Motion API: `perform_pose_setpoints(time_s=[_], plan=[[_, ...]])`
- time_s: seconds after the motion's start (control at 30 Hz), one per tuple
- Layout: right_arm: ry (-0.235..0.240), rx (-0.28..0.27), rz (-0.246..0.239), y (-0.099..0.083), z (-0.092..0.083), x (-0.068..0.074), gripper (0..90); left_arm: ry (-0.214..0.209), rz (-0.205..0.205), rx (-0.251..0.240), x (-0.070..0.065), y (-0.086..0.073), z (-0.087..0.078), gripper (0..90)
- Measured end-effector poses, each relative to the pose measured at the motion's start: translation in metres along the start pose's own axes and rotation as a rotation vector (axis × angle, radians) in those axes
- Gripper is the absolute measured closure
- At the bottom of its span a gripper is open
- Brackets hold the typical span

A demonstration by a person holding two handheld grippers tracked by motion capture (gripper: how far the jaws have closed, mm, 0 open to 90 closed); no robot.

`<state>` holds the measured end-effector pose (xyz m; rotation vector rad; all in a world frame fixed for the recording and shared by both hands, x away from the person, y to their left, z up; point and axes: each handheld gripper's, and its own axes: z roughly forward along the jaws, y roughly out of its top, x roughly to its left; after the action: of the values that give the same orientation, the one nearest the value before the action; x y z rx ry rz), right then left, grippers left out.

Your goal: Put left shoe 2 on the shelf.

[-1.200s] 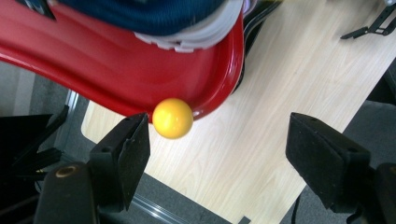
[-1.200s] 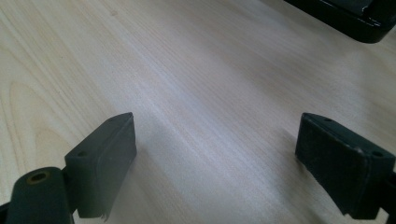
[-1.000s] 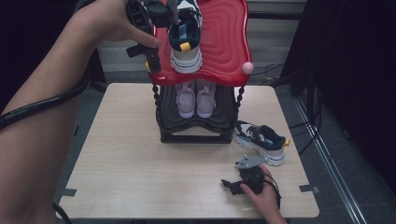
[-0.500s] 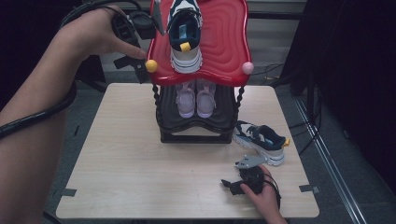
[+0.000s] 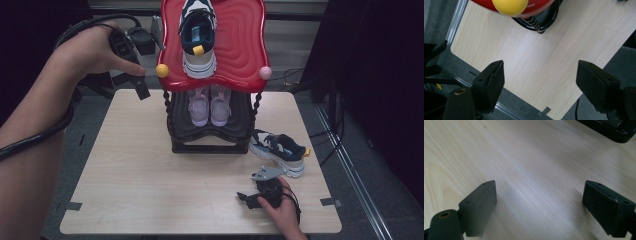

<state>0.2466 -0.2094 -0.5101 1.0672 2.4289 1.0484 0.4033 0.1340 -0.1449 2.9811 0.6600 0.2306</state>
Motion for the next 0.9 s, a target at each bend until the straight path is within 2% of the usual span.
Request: perform_pose_setpoints(time_s=[0.53,0.9], plan=[[0.000,0.002,-0.001,0.000,0.000,0.000,11.9,-0.012,-0.029,-0.003,0.002,-0.019,0.027,22.9],[0.000,0.003,0.000,0.000,0.000,0.000,11.9,-0.023,-0.026,-0.001,-0.003,-0.029,0.053,23.1]])
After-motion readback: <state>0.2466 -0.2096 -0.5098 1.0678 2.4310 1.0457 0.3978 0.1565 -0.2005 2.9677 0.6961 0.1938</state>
